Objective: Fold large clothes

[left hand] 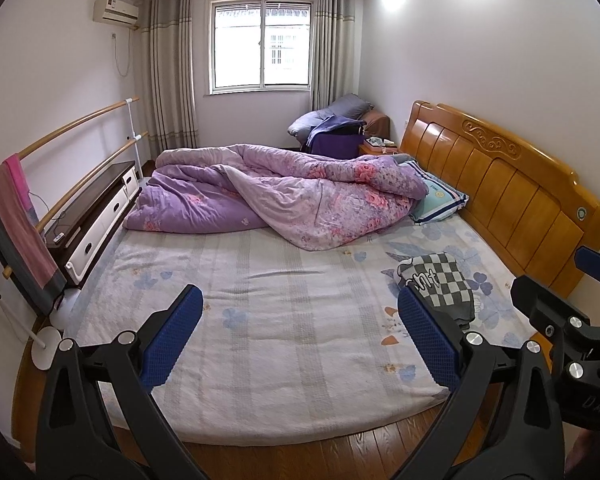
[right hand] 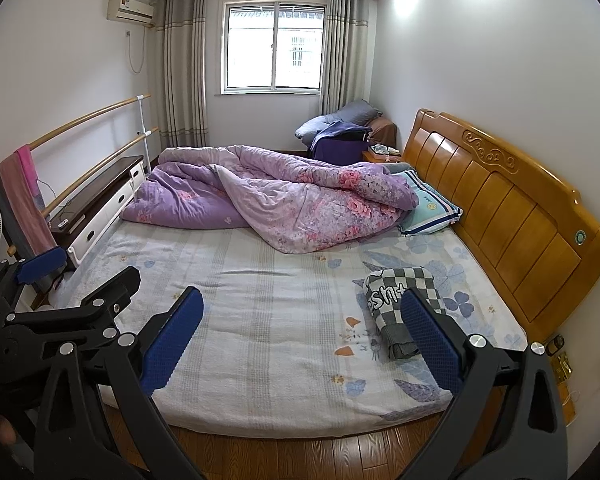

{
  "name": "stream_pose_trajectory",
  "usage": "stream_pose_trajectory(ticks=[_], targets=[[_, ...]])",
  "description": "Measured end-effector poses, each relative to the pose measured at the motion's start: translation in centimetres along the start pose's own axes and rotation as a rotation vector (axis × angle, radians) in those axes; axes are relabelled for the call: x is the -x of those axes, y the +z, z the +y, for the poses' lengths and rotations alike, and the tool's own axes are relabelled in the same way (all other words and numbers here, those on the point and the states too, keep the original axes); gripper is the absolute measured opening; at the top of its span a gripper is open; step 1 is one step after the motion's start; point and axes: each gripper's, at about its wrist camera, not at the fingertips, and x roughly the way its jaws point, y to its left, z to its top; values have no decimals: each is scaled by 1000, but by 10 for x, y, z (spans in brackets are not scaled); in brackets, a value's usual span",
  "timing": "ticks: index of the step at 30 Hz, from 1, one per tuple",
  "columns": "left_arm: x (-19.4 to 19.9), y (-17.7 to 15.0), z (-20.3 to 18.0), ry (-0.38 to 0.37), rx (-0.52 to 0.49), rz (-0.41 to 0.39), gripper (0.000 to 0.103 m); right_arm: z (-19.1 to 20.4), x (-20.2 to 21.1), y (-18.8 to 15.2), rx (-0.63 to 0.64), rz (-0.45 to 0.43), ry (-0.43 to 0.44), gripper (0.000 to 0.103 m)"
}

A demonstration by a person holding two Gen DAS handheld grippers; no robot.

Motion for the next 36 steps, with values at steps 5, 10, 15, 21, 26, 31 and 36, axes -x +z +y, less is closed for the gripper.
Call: stream_pose_trajectory(ticks=[5, 10, 15, 21, 26, 31, 36], targets=[[-1, 0, -4, 2, 2, 4, 98, 0, -3, 0, -1, 3, 3, 95], [-6, -1, -8, -2, 7, 11, 98, 1, -3, -1, -1, 3, 4, 95], [-7, -3, -12, 1, 11, 15, 98, 2, -5, -1, -2, 6, 9, 95], [-10, -3, -17, -1, 18, 24, 98, 2, -4, -1, -4, 6, 7, 95], [-11, -3, -18, 0, 20, 24, 98, 1, -8, 1, -4, 9, 13, 95], [-11, -2, -17, 1, 18, 26, 98, 3, -10, 2, -5, 12, 17, 95], [-12, -3, -21, 5, 21, 28, 98, 1, -11, 3, -5, 11, 17, 95]])
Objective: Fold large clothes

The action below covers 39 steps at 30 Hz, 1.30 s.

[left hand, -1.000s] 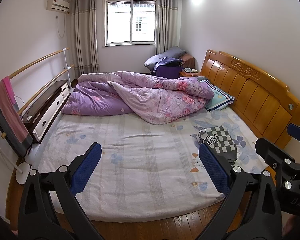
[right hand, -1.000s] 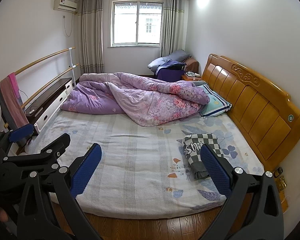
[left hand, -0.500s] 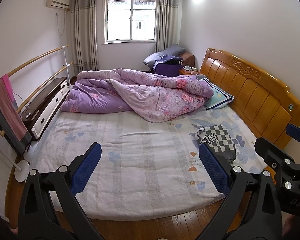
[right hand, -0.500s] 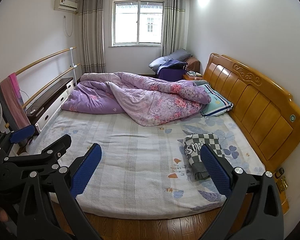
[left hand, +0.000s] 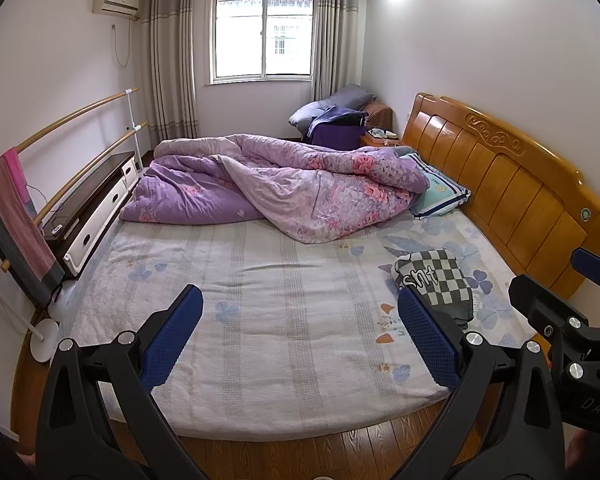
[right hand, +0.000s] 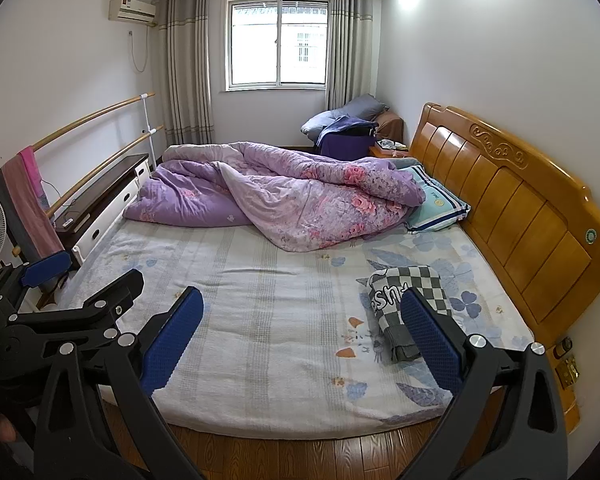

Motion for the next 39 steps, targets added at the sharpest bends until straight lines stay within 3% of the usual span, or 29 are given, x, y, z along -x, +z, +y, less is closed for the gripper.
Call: stream_pose_trajectory(ticks=[19, 27, 33, 39], targets=[[-10, -2, -1, -3, 6, 9, 98, 5, -5, 1, 9, 3, 9, 95], [-36, 3, 9, 0, 9, 32, 98, 18, -23, 9, -2, 29, 7, 95], [-75, 8, 47, 40, 35, 61, 98, 49, -66, 17, 19, 94, 17, 95], [-141, 4, 135, 40, 105, 182, 98, 133, -140, 24, 59, 183, 47, 95]])
